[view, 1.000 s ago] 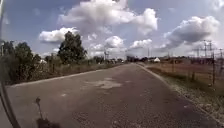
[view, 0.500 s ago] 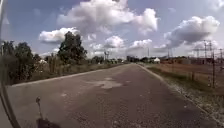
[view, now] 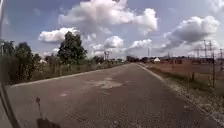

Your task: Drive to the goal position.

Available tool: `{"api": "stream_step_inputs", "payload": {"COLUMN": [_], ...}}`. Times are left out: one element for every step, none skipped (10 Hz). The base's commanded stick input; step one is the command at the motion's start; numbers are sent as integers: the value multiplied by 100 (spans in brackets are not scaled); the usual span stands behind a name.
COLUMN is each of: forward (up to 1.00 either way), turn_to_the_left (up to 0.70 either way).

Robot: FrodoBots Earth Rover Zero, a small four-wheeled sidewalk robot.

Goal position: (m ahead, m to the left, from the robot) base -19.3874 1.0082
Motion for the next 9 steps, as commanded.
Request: {"api": "stream_step_inputs", "payload": {"forward": [4, 4, 4, 4, 4, 4, 4, 4, 4], "turn_to_the_left": [0, 0, 0, 0, 0, 0, 0, 0, 0]}}
